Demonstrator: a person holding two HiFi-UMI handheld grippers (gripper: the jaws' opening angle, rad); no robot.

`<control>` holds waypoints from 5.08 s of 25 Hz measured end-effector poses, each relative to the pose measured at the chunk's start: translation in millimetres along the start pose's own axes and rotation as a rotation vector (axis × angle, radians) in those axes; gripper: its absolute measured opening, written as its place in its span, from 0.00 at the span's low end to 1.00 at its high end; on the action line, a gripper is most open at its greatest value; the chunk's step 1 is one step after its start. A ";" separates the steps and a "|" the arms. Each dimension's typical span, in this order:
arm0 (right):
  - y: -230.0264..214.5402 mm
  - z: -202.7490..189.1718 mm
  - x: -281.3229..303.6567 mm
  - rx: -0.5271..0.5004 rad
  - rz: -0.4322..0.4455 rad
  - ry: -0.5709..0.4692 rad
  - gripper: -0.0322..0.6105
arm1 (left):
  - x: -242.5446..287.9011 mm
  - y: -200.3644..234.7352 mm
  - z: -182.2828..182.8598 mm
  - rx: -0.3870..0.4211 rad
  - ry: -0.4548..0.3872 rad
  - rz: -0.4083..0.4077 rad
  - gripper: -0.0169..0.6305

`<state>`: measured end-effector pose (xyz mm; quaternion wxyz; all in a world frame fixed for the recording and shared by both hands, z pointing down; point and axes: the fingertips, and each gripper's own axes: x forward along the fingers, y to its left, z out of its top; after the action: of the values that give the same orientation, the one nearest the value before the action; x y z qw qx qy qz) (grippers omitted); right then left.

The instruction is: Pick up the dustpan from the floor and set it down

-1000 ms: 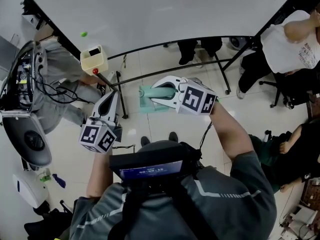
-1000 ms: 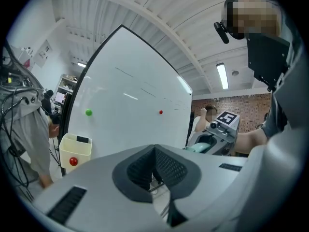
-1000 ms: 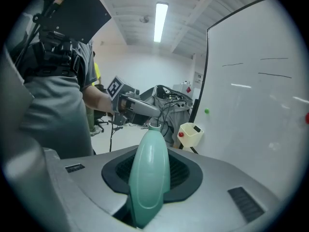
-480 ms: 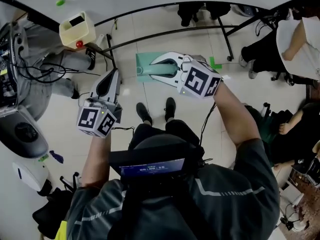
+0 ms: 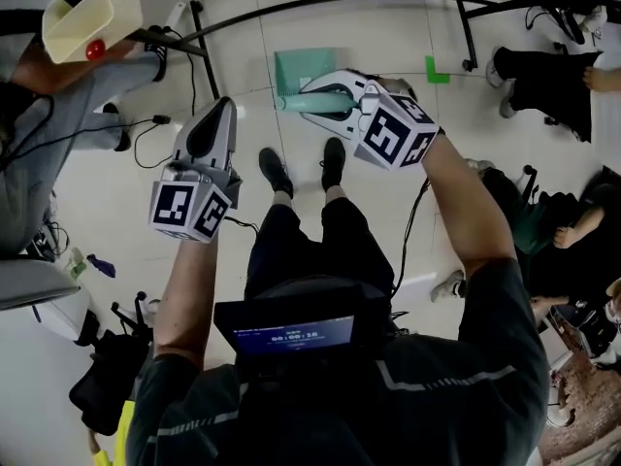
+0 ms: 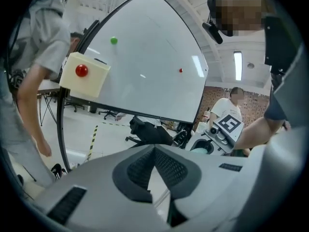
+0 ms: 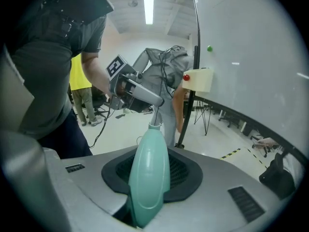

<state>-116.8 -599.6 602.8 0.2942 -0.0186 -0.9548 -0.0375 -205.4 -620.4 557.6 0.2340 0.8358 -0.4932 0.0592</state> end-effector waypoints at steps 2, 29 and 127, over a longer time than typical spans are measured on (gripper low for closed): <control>-2.5 -29.3 20.3 -0.011 0.010 0.009 0.22 | 13.3 14.7 -26.0 -0.008 0.019 0.012 0.06; 1.7 -175.9 90.9 0.046 0.032 0.045 0.23 | 85.0 32.9 -133.6 -0.064 0.086 -0.052 0.06; 121.9 244.5 -316.9 0.188 -0.334 -0.474 0.07 | -229.6 -249.8 175.0 0.162 -0.238 0.112 0.06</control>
<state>15.0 -462.3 230.2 0.0536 0.1578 -0.9860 0.0086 -131.9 -415.3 244.1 0.1022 0.8242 -0.5569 0.0125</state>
